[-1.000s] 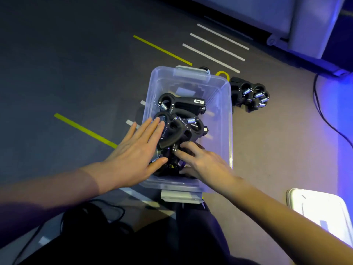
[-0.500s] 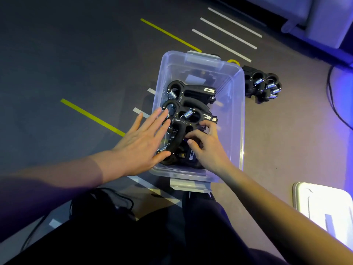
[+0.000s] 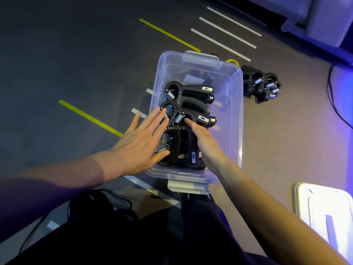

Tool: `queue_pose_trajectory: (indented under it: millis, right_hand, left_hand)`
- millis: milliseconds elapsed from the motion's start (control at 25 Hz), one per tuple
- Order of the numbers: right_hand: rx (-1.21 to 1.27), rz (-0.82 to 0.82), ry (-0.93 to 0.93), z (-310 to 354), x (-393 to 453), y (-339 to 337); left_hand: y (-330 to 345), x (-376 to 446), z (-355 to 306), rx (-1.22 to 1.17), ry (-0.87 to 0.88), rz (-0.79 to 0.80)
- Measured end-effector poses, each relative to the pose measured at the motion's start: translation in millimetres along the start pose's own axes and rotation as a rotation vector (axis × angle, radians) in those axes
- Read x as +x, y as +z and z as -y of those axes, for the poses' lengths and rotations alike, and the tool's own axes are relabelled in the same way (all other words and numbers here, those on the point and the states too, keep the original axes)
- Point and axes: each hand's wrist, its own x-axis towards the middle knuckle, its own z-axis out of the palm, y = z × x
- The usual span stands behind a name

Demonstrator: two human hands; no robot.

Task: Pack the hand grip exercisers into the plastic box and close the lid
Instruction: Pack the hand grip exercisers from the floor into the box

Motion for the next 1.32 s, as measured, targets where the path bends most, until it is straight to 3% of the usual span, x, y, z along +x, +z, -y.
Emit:
queue_pose_trajectory:
  millis: [120,200,240,360,480,600,720,800,960,1160,1320]
  right_hand:
    - [-0.108,0.036,-0.115,9.4,-16.4,-2.6]
    - [-0.186,0.042,-0.287,19.3,-34.6,-6.1]
    - [-0.308,0.05,-0.404,22.0,-42.3,-9.3]
    - [-0.998,0.098,-0.681,17.8,-52.6,-8.5]
    - [-1.247,0.381,-0.492,5.0,-51.1,4.3]
    - [-1.029,0.615,-0.189,5.9,-46.5,8.1]
    - [-0.715,0.494,-0.125,8.7,-39.0,3.0]
    - [-0.828,0.404,-0.156,3.4,-31.7,1.3]
    - [-1.061,0.507,-0.058,1.7,-27.0,3.0]
    - [-1.171,0.623,-0.017,4.7,-23.4,1.3]
    - [-1.094,0.602,-0.011,-2.1,-22.7,0.6]
  left_hand:
    - [1.7,0.1,1.7,-0.004,0.011,-0.041]
    - [2.6,-0.1,3.0,-0.047,0.013,-0.056]
    - [3.2,-0.6,3.2,-0.07,0.012,-0.064]
    - [4.7,-1.8,4.5,-0.083,0.022,-0.092]
    - [6.0,-1.7,6.2,-0.018,0.047,-0.091]
    - [6.2,-0.3,8.1,0.058,0.071,-0.075]
    - [7.8,0.0,8.2,0.077,0.073,-0.069]
    - [8.3,0.4,7.7,0.082,0.072,-0.075]
    - [8.8,-0.2,8.0,0.106,0.063,-0.07]
    - [11.0,-1.7,7.1,0.131,0.049,-0.079]
    - [11.0,3.4,4.7,0.125,0.051,-0.091]
